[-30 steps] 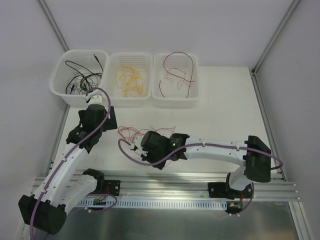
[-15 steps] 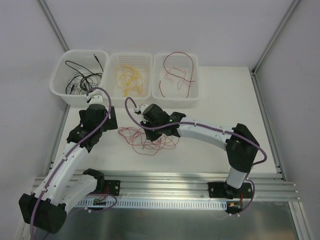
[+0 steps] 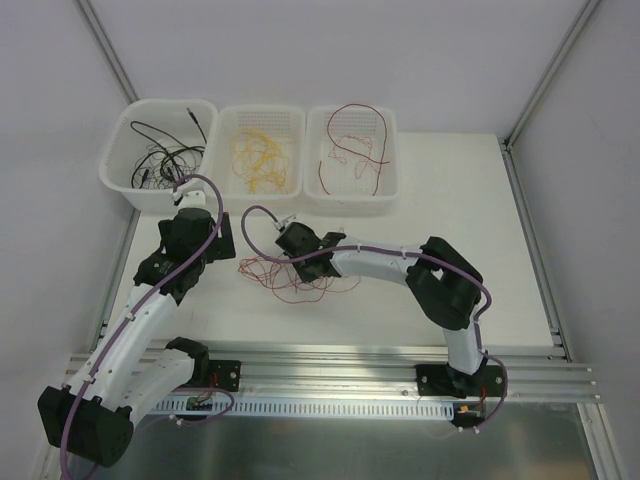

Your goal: Untangle the cables

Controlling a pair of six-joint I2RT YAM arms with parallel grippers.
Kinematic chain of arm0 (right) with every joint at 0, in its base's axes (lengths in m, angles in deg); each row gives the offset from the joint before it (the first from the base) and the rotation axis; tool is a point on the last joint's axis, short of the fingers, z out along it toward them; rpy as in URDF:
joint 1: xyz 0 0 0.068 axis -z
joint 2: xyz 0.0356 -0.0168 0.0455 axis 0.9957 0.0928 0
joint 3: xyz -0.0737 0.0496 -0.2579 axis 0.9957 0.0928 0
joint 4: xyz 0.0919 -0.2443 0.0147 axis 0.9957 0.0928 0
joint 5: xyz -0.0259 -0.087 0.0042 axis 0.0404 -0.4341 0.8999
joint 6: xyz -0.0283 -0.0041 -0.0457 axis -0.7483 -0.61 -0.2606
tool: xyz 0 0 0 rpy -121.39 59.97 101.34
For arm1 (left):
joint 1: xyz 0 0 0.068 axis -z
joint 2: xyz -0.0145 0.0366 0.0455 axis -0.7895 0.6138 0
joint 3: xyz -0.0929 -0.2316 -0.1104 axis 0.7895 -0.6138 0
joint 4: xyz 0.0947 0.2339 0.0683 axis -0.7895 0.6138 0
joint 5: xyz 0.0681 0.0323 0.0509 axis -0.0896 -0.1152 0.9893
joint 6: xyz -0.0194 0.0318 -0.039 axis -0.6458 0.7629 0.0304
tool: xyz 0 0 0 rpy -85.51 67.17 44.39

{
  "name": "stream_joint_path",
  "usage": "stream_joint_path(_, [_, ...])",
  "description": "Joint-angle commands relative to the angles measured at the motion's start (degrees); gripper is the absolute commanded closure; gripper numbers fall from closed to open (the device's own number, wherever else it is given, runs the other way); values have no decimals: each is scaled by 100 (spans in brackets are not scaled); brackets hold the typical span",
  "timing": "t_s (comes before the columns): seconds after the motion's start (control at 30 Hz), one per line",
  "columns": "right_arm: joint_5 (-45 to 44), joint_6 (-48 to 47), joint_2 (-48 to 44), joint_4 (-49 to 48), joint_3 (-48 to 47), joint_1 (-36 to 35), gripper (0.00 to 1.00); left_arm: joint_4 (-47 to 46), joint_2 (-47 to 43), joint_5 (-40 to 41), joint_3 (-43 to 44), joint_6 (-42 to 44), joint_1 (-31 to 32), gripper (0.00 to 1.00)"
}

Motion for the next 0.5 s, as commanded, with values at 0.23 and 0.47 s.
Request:
stream_joint_path(0.23, [-840, -7, -16, 142, -210, -13, 59, -140, 8, -92, 14, 35, -67, 1])
stream_joint_path(0.47, [-1226, -200, -148, 335, -368, -153, 55, -149, 16, -136, 14, 44, -67, 1])
